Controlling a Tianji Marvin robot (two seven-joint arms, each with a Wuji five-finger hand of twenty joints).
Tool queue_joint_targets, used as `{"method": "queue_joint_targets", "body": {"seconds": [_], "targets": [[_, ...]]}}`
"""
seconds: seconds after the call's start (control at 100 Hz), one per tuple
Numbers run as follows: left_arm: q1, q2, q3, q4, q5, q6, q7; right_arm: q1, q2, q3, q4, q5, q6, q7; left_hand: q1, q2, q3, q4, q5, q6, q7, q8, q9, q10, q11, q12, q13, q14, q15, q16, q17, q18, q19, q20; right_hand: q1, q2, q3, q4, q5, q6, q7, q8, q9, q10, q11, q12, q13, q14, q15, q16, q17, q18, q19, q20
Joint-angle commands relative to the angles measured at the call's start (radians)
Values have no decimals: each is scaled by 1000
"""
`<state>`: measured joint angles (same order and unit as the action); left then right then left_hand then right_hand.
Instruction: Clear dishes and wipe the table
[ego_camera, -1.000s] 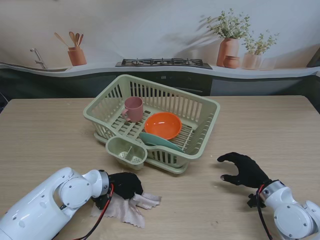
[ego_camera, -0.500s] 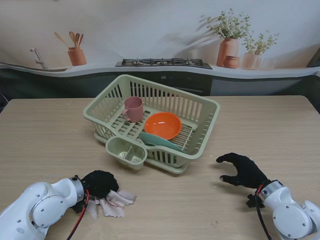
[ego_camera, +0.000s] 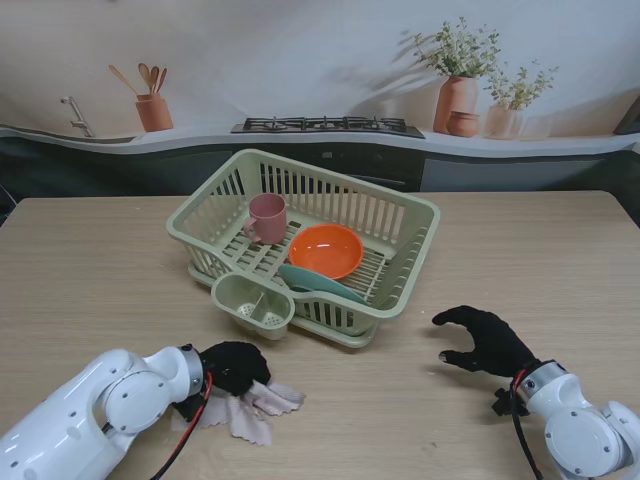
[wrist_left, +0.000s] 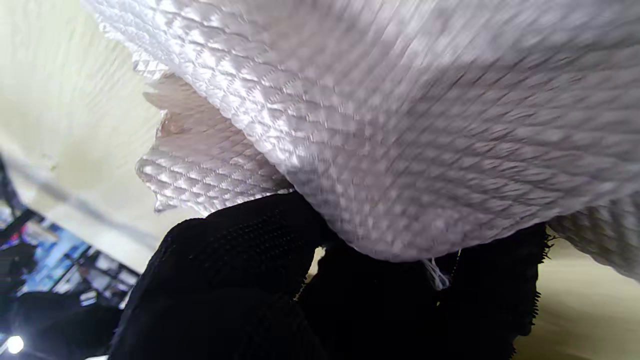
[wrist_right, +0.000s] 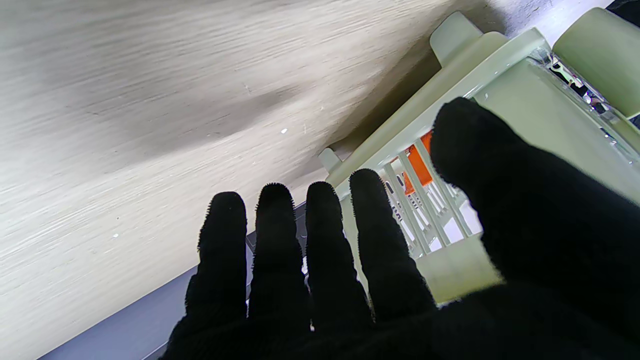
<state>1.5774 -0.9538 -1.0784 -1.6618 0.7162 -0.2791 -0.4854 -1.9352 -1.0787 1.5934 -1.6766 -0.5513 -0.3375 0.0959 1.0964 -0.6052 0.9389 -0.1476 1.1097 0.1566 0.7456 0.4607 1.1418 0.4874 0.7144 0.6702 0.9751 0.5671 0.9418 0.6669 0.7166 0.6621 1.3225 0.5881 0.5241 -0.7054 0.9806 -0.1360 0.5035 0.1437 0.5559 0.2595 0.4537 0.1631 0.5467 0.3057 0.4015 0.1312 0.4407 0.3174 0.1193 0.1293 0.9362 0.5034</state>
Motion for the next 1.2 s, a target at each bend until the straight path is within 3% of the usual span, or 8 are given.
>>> {"method": "queue_joint_targets", "body": {"seconds": [0.0, 0.23, 0.39, 0.52, 0.94, 1.01, 1.19], "targets": [[-18, -15, 38, 28, -6, -1, -47, -4, -1, 4, 1, -4, -10, 10, 17, -1, 10, -17, -25, 63, -119, -80, -43, -55, -221, -133, 6, 3, -55, -26, 14, 31, -13, -28, -26, 5, 7, -11, -24, 2, 5, -7, 2, -14, 14, 0, -26, -16, 9, -9, -16, -37, -1, 10], [-131, -14, 172, 56, -120, 42, -70, -7, -2, 10, 3, -3, -16, 6, 15, 0, 10, -18, -27, 63, -114, -86, -46, -56, -218, -133, 6, 2, -54, -28, 15, 32, -11, -35, -26, 5, 7, -11, -23, 3, 5, -7, 3, -13, 14, 0, -26, -16, 9, -9, -16, -37, -1, 11], [-134, -15, 187, 64, -121, 57, -61, -6, -1, 12, 3, -3, -18, 8, 15, 1, 11, -18, -28, 63, -111, -91, -47, -55, -217, -133, 5, 3, -54, -30, 15, 31, -9, -39, -26, 4, 8, -11, -23, 4, 5, -7, 3, -13, 14, 0, -27, -16, 9, -9, -17, -37, -2, 10], [-89, -16, 141, 49, -76, 51, -51, -6, -1, 11, 3, -5, -15, 9, 16, 0, 11, -18, -29, 63, -109, -93, -46, -54, -216, -134, 4, 5, -53, -31, 14, 32, -8, -43, -26, 5, 8, -11, -24, 3, 5, -7, 3, -13, 14, 0, -26, -16, 9, -9, -17, -37, -2, 10], [146, -23, -118, -31, 166, -36, 10, -2, 2, -2, 1, -8, 2, 20, 17, 1, 12, -17, -30, 68, -104, -102, -47, -50, -215, -135, 2, 9, -52, -32, 7, 36, -6, -47, -26, 4, 8, -11, -23, 3, 6, -7, 4, -14, 14, 0, -26, -16, 9, -9, -17, -38, -3, 11], [176, -26, -144, -40, 183, -36, 29, -2, 2, -4, 0, -10, 5, 22, 24, -1, 14, -14, -25, 84, -100, -105, -45, -36, -215, -137, -1, 30, -55, -33, 7, 36, -10, -46, -26, 4, 8, -11, -23, 3, 6, -7, 3, -13, 13, -1, -27, -17, 9, -9, -17, -38, -3, 11], [192, -26, -165, -47, 203, -54, 29, -1, 2, -8, 0, -9, 9, 23, 19, -1, 12, -15, -30, 76, -98, -113, -45, -45, -216, -139, 1, 16, -55, -35, 8, 36, -9, -45, -26, 5, 8, -11, -24, 3, 5, -7, 3, -14, 14, 0, -28, -17, 8, -9, -17, -38, -3, 11]]}}
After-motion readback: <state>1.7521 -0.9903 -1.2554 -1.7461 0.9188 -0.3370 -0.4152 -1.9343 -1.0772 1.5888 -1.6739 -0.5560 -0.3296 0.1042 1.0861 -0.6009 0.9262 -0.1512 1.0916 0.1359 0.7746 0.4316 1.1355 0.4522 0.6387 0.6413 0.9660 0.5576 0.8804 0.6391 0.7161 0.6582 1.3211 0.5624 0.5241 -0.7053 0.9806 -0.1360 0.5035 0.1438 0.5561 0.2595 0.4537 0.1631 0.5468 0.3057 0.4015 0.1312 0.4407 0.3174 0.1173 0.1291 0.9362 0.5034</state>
